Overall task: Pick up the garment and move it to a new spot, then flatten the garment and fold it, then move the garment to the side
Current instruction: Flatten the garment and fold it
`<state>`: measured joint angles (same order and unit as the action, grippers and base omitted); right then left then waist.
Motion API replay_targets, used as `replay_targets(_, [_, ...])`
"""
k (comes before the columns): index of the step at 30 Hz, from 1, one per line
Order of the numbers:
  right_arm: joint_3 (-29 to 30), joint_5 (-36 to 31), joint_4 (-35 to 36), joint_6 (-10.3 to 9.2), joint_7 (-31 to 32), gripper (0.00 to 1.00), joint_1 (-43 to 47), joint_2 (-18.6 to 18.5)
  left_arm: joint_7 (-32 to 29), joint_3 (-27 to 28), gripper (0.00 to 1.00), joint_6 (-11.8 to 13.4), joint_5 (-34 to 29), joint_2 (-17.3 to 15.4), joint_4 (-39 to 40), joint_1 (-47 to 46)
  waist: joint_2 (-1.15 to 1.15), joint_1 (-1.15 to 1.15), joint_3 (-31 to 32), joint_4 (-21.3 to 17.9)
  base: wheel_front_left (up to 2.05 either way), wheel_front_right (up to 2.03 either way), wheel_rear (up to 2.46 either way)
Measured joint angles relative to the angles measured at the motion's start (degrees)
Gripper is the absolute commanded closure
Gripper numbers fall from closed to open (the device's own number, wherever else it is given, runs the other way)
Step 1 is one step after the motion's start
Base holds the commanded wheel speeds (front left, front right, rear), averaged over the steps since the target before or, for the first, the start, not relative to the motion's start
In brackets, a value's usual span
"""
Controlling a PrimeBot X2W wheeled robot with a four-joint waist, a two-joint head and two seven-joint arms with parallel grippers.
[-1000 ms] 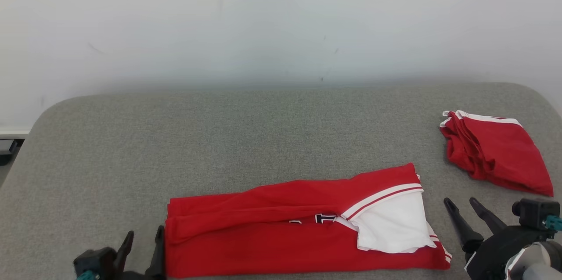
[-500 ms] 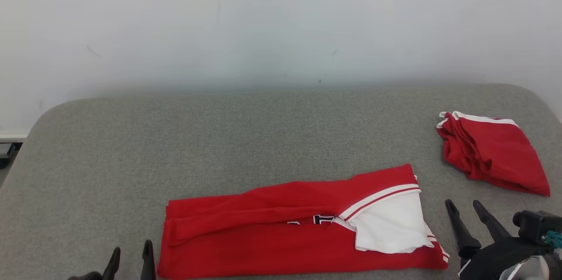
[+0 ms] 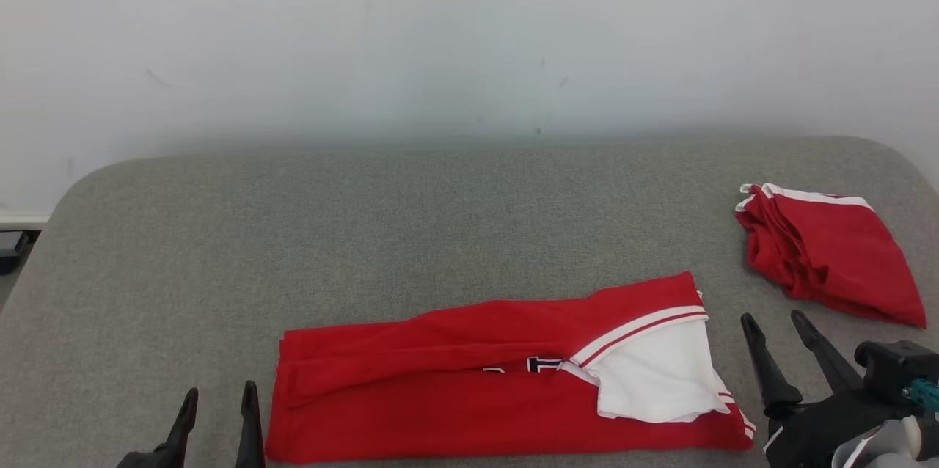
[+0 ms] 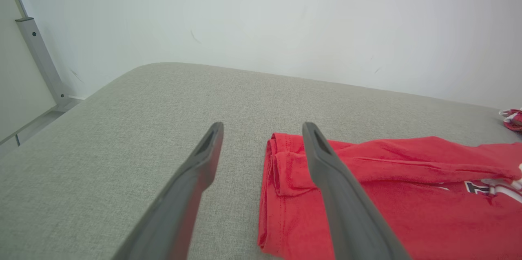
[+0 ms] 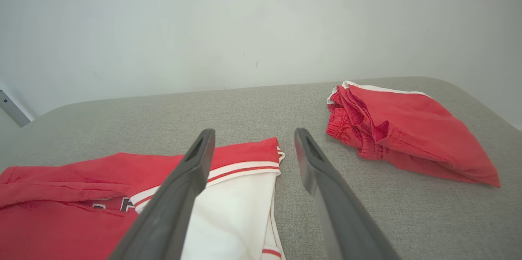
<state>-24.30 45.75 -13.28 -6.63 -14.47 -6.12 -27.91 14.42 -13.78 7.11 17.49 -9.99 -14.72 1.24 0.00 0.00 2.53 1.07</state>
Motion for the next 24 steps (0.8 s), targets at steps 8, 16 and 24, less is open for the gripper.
replay_targets(8, [-1.98, -0.41, -5.33, -0.01, 2.05, 0.00, -2.89, 0.15, -0.35, -0.04, 0.00, 0.00, -3.57, 0.32, 2.27, -0.02, 0.00, 0.00, -0.33, 0.79, 0.00, 0.00, 0.00])
replay_targets(16, [-5.19, 1.03, -12.95, 0.10, 10.96, 0.00, -9.55, 2.14, -1.83, 0.15, 0.00, 0.00, -5.46, 0.94, 3.98, -0.04, 0.00, 0.00, -0.67, 1.67, 0.00, 0.00, 0.00])
replay_targets(24, [-7.87, 2.55, -22.25, 1.20, 20.41, 0.00, -15.68, 4.88, -3.38, -0.20, 0.00, 0.00, -6.38, 1.16, 5.14, -0.27, 0.00, 0.00, -1.26, 3.41, 0.00, 0.00, 0.00])
